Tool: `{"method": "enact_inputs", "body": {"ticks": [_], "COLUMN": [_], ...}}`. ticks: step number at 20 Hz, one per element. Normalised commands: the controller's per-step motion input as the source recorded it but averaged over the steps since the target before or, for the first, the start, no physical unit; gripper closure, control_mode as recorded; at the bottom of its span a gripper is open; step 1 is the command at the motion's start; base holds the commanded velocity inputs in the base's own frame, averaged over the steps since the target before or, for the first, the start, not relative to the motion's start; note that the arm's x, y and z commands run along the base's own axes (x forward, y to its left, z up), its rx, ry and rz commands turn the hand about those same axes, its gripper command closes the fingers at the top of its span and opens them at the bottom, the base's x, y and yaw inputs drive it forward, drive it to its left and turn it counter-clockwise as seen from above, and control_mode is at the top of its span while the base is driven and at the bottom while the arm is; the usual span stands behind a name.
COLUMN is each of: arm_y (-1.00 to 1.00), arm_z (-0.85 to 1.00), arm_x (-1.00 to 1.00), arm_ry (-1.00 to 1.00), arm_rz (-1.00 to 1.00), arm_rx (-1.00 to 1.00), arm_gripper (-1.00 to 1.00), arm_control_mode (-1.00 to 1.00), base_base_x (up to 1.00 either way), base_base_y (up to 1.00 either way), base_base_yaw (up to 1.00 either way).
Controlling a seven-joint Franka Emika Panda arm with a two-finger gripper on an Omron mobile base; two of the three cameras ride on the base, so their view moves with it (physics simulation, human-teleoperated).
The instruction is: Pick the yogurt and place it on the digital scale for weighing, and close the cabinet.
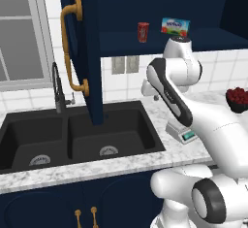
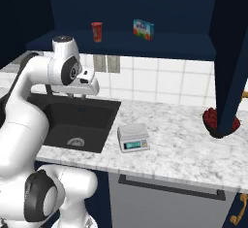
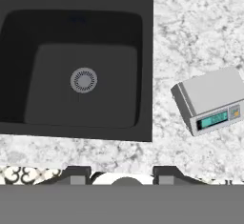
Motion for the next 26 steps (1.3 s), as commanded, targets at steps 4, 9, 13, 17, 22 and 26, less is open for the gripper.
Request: {"method": "enact_inputs", "body": {"ticks": [4, 9, 13, 17, 22, 26], "arm_y": [0.00, 0.00, 0.00, 0.00, 0.00, 0.00], "arm_z": [0.01, 0.26, 0.54, 0.61, 0.49, 0.57], "arm_x": [-0.34, -0.52, -0.50, -0.44, -0.23, -0.04], "arm_ry": [-0.12, -0.34, -0.35, -0.35, -0.29, -0.13], "arm_rz": [0.00, 0.00, 0.00, 0.00, 0.00, 0.00], "arm_rx": [0.00, 0.00, 0.00, 0.00, 0.00, 0.00], "arm_gripper": [-1.00, -1.00, -1.00, -1.00, -1.00, -1.00], "arm_control_mode": [-1.00, -1.00, -1.00, -1.00, -1.00, -1.00], "base_base_x": [0.00, 0.00, 0.00, 0.00, 0.00, 0.00], "base_base_y": [0.00, 0.00, 0.00, 0.00, 0.00, 0.00], "base_base_yaw": [0.00, 0.00, 0.00, 0.00, 0.00, 0.00]}}
